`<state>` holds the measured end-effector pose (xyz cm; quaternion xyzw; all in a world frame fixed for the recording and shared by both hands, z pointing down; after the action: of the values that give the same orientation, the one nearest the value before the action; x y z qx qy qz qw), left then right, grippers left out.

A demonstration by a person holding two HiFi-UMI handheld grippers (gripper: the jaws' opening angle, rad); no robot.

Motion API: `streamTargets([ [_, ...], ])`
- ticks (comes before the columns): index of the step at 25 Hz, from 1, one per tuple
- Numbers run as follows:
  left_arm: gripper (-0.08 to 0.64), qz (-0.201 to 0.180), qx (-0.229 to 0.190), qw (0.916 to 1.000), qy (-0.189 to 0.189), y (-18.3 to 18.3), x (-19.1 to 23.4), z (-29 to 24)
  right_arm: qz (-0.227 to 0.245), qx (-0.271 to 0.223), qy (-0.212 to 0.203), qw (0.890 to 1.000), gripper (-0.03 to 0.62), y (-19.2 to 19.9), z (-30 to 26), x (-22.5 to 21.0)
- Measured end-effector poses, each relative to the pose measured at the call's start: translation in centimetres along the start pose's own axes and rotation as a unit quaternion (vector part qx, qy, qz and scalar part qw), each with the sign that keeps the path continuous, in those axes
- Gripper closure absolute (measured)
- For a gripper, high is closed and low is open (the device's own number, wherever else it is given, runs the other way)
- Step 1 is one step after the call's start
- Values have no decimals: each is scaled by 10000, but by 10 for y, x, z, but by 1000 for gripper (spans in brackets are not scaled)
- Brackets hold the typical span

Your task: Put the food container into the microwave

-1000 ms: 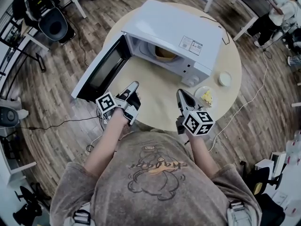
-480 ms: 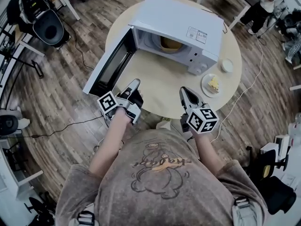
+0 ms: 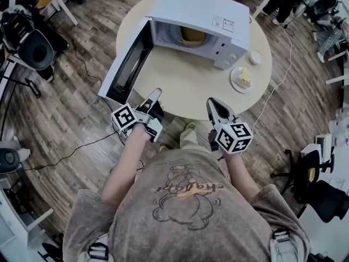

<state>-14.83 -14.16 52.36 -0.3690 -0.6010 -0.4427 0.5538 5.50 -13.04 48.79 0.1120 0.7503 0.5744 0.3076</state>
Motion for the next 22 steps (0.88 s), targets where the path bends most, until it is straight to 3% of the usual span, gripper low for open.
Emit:
streamTargets([
  [5,528,-556,369,9974,287,12,-15,12,103,-52,246,9996,592,5,31,13],
  [11,528,-1611,680,9832,522,27,-34,21,225,-58,386,9990,592,5,51,0],
  [13,528,-2209,792,9698,663,32,-41,23,250,-106,338,9991,592,3,55,-3],
  [17,528,-3327,904,9348,860,43,-54,25,327,-225,60,9992,592,-3,57,-6],
  [22,528,-4340,736,8946,768,47,-58,28,405,-246,-94,9988,592,-2,54,-12],
])
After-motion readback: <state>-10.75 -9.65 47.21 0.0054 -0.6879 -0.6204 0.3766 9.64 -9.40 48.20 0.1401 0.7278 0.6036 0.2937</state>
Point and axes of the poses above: the fingertips, and each gripper's own axes: z backward along the fingers, x to its left, y out of its underside, the point moved 1 cm from there along z, backward along the fingers, and after that the axes turned 12 degrees about -x, right-handed, at the moved point
